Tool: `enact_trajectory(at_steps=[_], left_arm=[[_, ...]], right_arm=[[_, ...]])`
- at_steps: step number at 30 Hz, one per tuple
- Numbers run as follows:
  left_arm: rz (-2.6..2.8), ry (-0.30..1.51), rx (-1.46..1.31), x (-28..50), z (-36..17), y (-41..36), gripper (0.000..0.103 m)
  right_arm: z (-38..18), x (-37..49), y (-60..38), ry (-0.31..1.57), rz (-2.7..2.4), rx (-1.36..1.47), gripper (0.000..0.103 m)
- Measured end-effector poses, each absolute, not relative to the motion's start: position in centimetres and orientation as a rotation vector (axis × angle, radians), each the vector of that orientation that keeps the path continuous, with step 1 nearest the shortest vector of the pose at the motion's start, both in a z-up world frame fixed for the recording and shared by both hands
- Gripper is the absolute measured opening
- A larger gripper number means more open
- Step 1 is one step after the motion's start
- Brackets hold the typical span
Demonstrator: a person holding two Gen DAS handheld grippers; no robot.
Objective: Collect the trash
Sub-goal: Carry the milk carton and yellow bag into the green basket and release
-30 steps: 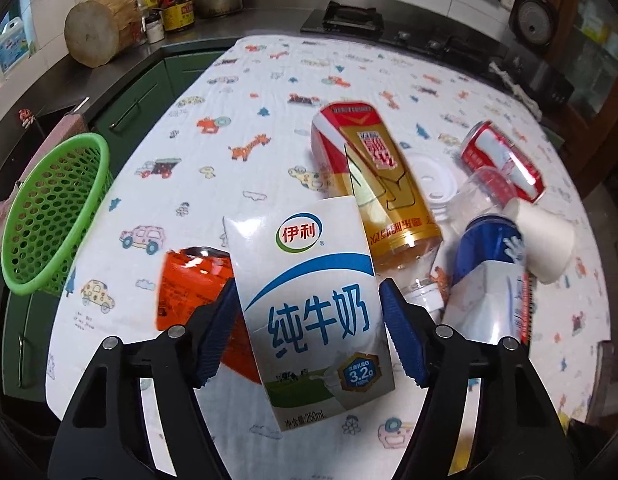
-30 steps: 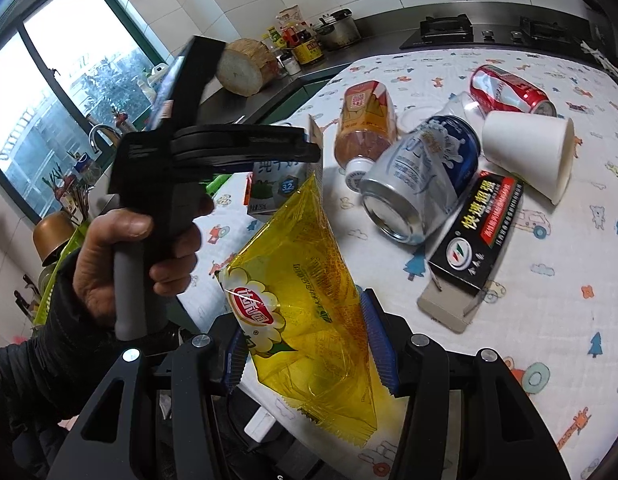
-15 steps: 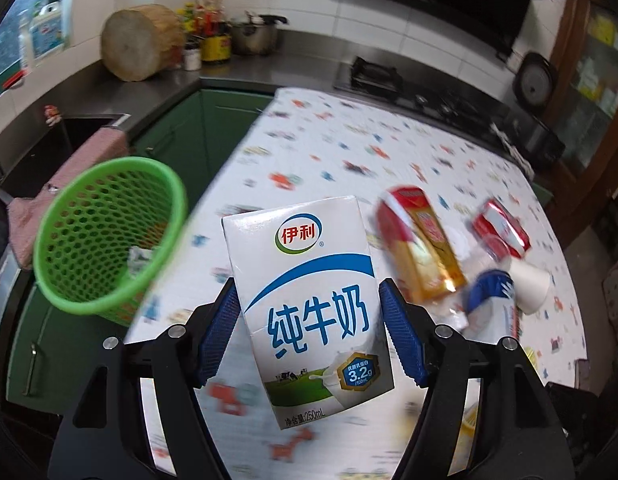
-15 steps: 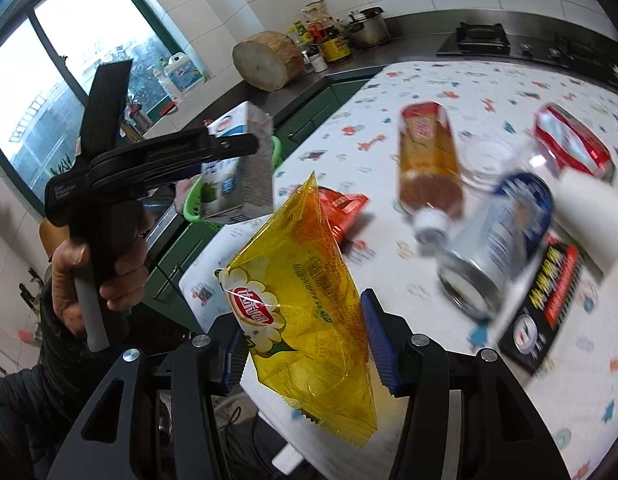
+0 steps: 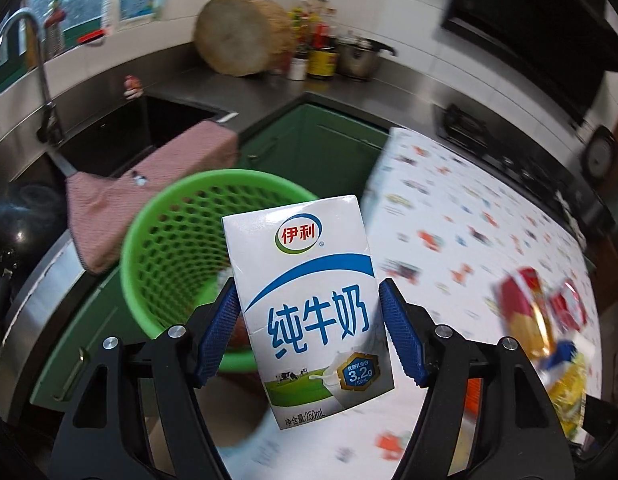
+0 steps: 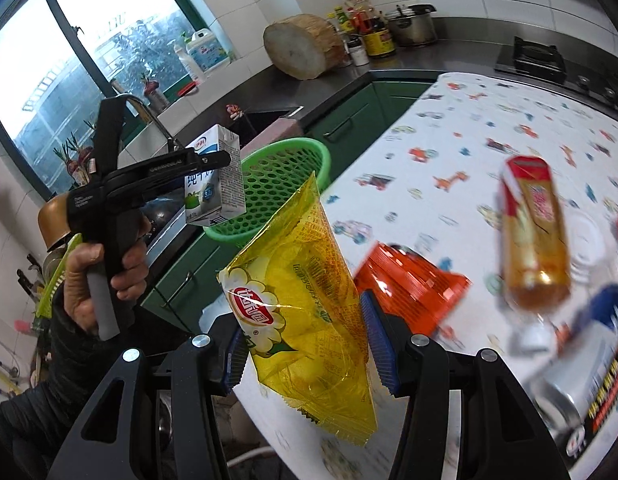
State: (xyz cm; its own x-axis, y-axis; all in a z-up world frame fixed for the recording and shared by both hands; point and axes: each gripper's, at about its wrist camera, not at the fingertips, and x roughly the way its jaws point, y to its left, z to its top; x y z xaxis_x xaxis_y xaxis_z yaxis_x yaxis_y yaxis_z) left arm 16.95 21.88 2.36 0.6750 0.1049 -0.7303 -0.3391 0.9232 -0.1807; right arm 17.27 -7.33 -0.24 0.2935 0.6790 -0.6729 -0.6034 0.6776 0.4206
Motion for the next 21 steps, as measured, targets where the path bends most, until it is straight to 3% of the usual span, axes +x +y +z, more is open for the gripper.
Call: enact_trajectory(at_steps=[8, 21], left_arm=[[0.315, 0.831, -0.373, 19.9, -0.6, 28.7, 0.069], [0.321, 0.897, -0.381, 21.5, -4.0, 32.1, 0.072]], right_arm=[[-0.4, 19.3, -2.4, 0.97, 0.877, 0.077, 0.051], [-0.5, 22.7, 4.5, 1.01, 0.907, 0.043, 0.051]])
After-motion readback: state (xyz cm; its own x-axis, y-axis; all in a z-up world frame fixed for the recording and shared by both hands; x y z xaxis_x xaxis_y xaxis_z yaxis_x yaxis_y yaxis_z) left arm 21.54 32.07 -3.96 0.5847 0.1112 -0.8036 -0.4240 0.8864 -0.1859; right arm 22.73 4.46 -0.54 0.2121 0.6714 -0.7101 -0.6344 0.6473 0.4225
